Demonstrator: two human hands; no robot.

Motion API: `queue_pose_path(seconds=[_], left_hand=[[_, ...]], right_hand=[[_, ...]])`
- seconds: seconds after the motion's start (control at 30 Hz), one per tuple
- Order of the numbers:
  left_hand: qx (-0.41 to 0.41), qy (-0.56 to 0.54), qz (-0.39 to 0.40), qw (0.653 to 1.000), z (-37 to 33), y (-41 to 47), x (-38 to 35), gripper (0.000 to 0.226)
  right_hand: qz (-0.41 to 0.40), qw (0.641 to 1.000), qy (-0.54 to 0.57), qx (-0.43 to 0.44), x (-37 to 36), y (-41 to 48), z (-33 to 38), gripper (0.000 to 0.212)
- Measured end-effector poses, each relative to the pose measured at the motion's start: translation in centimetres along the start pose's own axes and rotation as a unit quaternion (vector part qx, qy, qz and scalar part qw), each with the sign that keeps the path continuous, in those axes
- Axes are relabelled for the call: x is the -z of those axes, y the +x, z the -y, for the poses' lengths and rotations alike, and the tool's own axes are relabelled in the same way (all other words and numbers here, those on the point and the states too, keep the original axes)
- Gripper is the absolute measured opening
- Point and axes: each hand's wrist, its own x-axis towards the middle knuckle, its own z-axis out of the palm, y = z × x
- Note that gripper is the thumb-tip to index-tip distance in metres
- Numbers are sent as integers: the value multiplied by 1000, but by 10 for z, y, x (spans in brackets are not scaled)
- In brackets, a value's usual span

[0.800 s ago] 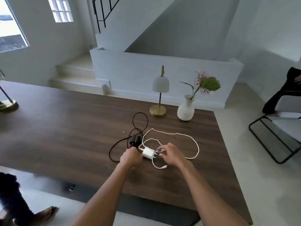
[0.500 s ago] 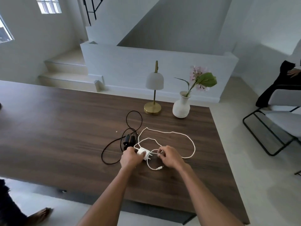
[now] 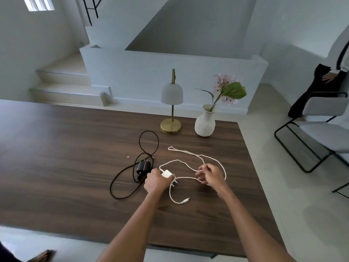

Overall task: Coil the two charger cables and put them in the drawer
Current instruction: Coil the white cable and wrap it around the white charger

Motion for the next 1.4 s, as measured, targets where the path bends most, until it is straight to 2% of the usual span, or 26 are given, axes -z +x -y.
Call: queue_pose_path(seconds=[0.1, 0.23, 0.3, 0.37, 0.47, 0.63, 0.77, 0.9, 1.0, 1.1, 1.17, 1.27, 1.4], left_hand=[[28, -68, 26, 997, -5, 6, -1, 46], [63, -91, 37, 993, -2, 43, -16, 57], [62, -70, 44, 995, -7, 35, -11, 54], [34, -54, 42, 997, -14, 19, 1, 47], [-11, -44, 37, 998, -13, 20, 4, 50], [-57, -71, 60, 994, -6, 31, 9, 42], [-97, -134, 56, 985, -7, 33, 23, 37], [-153, -171, 37, 973, -23, 36, 54, 34], [-192, -163, 32, 967, -39, 40, 78, 34], [-230, -145, 41, 961, -58, 41, 96, 34], [-255, -131, 43, 957, -71, 40, 104, 36], [-277, -139, 78, 948, -89, 38, 111, 36], [-306, -171, 139, 926, -109, 34, 120, 26]], right_hand=[[-8, 1000, 22, -14, 4, 2, -3, 31], [-18, 999, 34, -20, 5, 2, -3, 32], [-22, 999, 35, -22, 6, 1, -3, 32], [-24, 999, 33, -25, 8, 1, -3, 31], [-31, 999, 19, -30, 11, 1, -1, 28], [-43, 999, -16, -13, 14, -1, 14, 25], [-99, 995, 6, -19, 24, 2, 19, 25], [-173, 981, 58, -68, 40, 14, 16, 25], [-189, 977, 26, -98, 44, 20, 18, 21], [-238, 966, -92, -26, 39, 14, 44, 52], [-236, 959, -132, 89, 30, 11, 73, 52], [-135, 955, -137, 227, 8, 15, 115, 45], [1, 961, -118, 251, -15, 24, 138, 39]])
